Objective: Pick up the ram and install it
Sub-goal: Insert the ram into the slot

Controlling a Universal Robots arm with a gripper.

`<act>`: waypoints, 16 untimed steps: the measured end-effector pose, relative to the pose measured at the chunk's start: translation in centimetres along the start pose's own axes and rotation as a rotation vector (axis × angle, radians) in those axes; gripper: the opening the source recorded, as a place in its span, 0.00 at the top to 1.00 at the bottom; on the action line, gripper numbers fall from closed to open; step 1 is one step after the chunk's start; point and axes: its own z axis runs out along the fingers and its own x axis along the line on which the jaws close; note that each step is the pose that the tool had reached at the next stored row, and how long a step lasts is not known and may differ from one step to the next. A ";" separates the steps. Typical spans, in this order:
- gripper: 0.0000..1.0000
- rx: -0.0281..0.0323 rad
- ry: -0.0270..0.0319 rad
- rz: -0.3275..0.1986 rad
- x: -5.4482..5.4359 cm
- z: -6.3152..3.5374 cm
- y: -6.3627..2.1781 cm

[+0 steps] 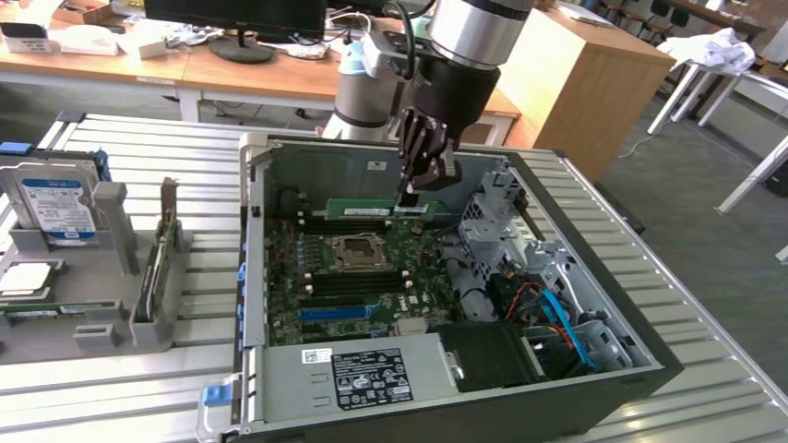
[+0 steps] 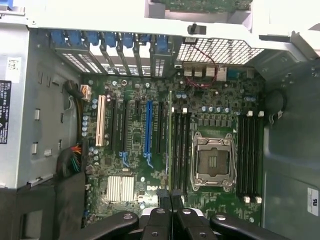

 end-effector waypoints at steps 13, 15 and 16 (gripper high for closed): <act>0.88 0.0000 0.0001 0.000 0.1 1.73 -0.11; 0.88 0.0000 0.0000 0.000 0.1 1.98 -0.12; 0.88 0.0000 0.0002 0.000 0.1 2.10 -0.13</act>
